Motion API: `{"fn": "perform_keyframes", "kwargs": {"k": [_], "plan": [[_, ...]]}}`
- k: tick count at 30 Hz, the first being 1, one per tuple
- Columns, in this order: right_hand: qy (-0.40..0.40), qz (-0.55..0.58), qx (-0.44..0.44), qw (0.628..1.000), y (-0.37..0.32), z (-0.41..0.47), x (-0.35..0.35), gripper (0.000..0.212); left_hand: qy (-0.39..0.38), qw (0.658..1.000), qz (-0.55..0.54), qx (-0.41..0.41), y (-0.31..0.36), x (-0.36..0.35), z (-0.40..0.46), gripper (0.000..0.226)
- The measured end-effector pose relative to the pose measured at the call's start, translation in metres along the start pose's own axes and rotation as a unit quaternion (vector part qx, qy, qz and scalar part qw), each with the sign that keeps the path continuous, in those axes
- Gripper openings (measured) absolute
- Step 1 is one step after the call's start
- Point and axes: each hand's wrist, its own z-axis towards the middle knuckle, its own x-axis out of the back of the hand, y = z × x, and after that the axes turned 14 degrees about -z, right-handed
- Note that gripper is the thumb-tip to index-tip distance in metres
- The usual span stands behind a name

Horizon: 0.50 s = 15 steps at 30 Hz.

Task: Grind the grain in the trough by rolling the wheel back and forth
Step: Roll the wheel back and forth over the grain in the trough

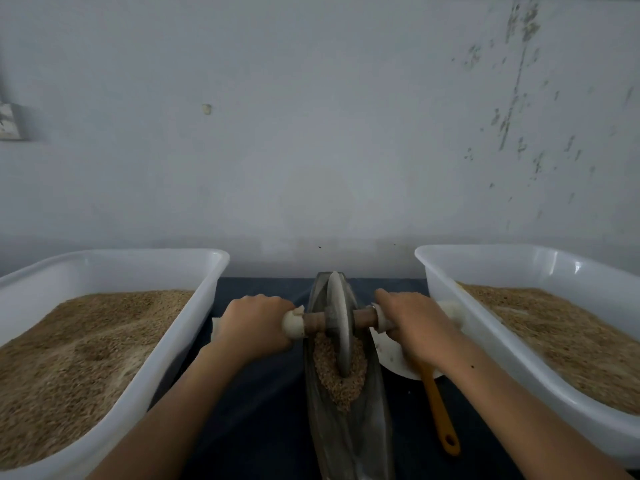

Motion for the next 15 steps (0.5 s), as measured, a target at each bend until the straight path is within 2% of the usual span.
{"fn": "perform_keyframes", "kwargs": {"k": [3, 5, 9, 12, 15], "plan": [[0.029, -0.002, -0.011, 1.000, 0.000, -0.004, -0.008, 0.021, 0.079, 0.996, 0.031, -0.014, 0.004, -0.004, -0.001, 0.011], [0.028, 0.007, -0.006, 1.000, 0.001, -0.004, -0.008, 0.021, 0.079, 0.996, 0.031, -0.016, 0.004, -0.005, -0.001, 0.011], [0.022, -0.009, 0.010, 1.000, 0.002, -0.004, -0.003, 0.020, -0.005, 1.000, -0.012, -0.001, -0.001, -0.002, -0.003, 0.019], [-0.011, -0.028, 0.023, 0.999, 0.003, -0.001, 0.004, 0.017, -0.091, 0.995, -0.045, 0.013, -0.003, 0.004, -0.004, 0.023], [-0.053, -0.032, 0.041, 0.997, 0.006, 0.000, 0.008, 0.015, -0.145, 0.987, -0.057, 0.025, -0.003, 0.009, -0.003, 0.021]]}}
